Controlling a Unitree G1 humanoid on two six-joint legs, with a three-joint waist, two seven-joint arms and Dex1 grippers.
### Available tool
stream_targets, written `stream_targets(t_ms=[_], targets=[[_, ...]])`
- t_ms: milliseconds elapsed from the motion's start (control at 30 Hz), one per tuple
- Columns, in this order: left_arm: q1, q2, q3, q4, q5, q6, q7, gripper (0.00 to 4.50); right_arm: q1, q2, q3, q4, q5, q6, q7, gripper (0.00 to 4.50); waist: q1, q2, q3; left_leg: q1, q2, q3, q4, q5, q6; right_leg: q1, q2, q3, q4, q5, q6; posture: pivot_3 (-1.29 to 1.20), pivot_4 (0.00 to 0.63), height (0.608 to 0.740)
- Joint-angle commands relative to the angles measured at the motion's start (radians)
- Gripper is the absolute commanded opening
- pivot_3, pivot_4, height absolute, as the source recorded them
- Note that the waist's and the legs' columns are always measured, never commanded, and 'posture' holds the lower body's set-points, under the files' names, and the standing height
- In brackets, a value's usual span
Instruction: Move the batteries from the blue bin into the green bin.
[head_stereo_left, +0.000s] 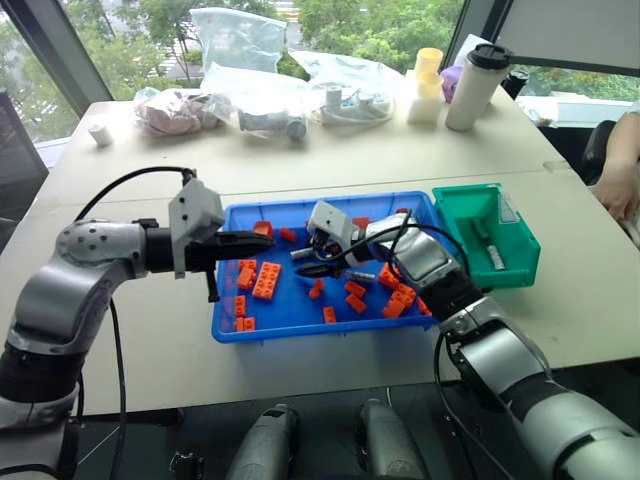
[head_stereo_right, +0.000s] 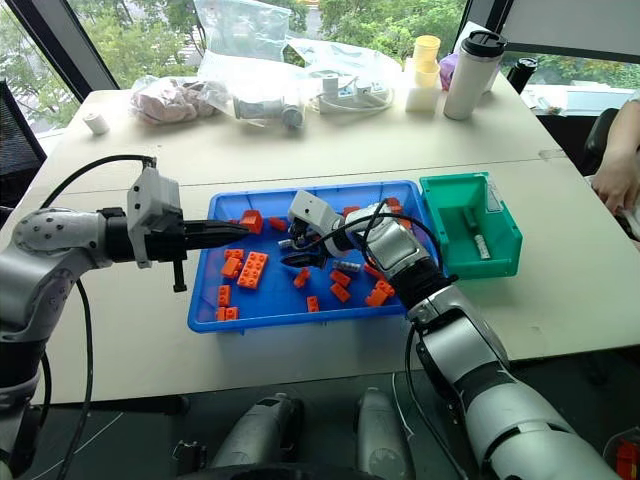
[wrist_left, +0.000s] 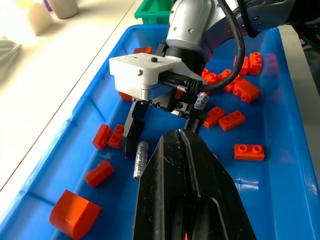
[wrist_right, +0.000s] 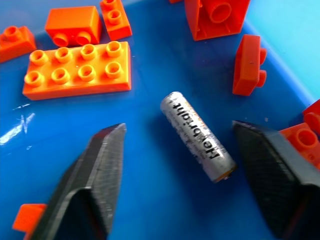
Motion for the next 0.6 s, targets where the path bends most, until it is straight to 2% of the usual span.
stream_targets(t_ms=[33, 100, 133, 300, 433, 600], targets=[[0.006, 0.011, 0.027, -0.034, -0.006, -0.007, 0.014, 0.0, -0.019, 0.011, -0.003, -0.014, -0.017, -0.014, 0.018, 1.46, 0.0, 0.0, 0.0, 0.0, 0.0, 0.0, 0.0, 0.0, 0.0, 0.0, 0.0, 0.0, 0.0, 0.0, 0.0, 0.0, 0.15, 0.74], [0.004, 0.009, 0.022, -0.031, -0.004, -0.01, 0.017, 0.0, -0.01, -0.002, -0.01, -0.06, -0.024, 0.001, 0.018, 0.35, 0.0, 0.0, 0.0, 0.0, 0.0, 0.0, 0.0, 0.0, 0.0, 0.0, 0.0, 0.0, 0.0, 0.0, 0.0, 0.0, 0.15, 0.74], [0.004, 0.008, 0.02, -0.031, -0.004, -0.011, 0.018, 0.0, -0.006, -0.008, -0.013, -0.078, -0.028, 0.008, 0.016, 0.03, 0.0, 0.0, 0.0, 0.0, 0.0, 0.0, 0.0, 0.0, 0.0, 0.0, 0.0, 0.0, 0.0, 0.0, 0.0, 0.0, 0.15, 0.74], [-0.01, 0.001, 0.005, -0.018, -0.005, -0.019, 0.01, 0.0, 0.013, -0.124, -0.145, -0.353, -0.012, 0.119, -0.058, 0.06, 0.008, 0.0, 0.0, 0.0, 0.0, 0.0, 0.0, 0.0, 0.0, 0.0, -0.001, 0.0, 0.0, 0.0, 0.0, 0.0, 0.15, 0.74], [-0.03, -0.018, -0.019, 0.002, 0.0, -0.031, 0.003, 0.0, 0.068, -0.347, -0.355, -0.565, -0.011, 0.327, -0.127, 0.06, 0.024, 0.0, 0.0, -0.001, -0.001, -0.001, 0.0, 0.0, 0.0, 0.0, -0.001, -0.001, -0.001, 0.0, 0.0, 0.0, 0.15, 0.74], [-0.051, -0.045, -0.052, 0.018, 0.0, -0.043, -0.015, 0.0, 0.241, -0.588, -0.529, -0.645, -0.003, 0.444, -0.153, 0.06, 0.032, 0.0, 0.0, 0.0, -0.001, 0.0, 0.0, -0.003, 0.005, 0.002, -0.001, -0.001, -0.003, 0.0, 0.0, 0.0, 0.15, 0.74]])
